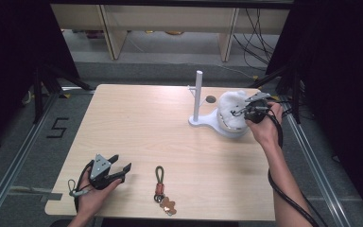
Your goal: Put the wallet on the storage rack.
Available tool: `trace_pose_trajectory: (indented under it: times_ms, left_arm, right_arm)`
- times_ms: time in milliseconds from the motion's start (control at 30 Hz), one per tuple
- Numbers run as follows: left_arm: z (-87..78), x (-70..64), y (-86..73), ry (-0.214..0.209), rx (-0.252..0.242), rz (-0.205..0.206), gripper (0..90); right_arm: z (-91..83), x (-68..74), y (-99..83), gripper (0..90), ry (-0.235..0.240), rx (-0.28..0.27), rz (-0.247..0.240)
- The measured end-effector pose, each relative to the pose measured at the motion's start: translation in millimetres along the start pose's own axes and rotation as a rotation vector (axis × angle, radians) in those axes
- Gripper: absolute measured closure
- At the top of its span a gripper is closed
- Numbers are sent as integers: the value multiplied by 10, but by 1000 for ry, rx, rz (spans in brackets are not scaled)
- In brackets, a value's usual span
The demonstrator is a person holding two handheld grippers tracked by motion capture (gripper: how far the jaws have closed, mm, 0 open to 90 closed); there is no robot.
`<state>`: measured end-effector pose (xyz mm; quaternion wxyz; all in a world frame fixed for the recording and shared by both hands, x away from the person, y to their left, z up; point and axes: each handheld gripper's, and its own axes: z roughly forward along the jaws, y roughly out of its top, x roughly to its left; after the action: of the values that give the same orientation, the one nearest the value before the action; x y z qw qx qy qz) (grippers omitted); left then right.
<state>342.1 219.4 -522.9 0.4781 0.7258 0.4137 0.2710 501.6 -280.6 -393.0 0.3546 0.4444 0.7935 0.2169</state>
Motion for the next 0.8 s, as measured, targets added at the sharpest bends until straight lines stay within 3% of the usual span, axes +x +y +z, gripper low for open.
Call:
trace_pose_trajectory:
  times_ms: [233, 267, 333, 433, 600, 633, 800]
  left_arm:
    - [-3, -7, 3, 6, 9, 10, 371]
    - [-3, -8, 4, 6, 10, 11, 371]
    - [-3, -8, 4, 7, 11, 11, 371]
    - [-1, -5, 4, 6, 10, 8, 371]
    - [-2, -4, 4, 7, 10, 6, 371]
    - [-2, -4, 4, 7, 11, 6, 371]
    - [-1, -5, 5, 6, 12, 11, 371]
  right_arm:
    - [-63, -28, 5, 530, 17, -19, 49]
    - [-61, -24, 3, 522, -6, -42, 65]
    - [-93, -40, 13, 512, 17, -24, 75]
    - [-122, -40, 19, 501, 2, -34, 92]
    - [-142, -56, 7, 485, 1, -39, 94]
    - [-153, -46, 10, 482, 8, -38, 118]
    - [-211, -41, -3, 460, 8, -60, 153]
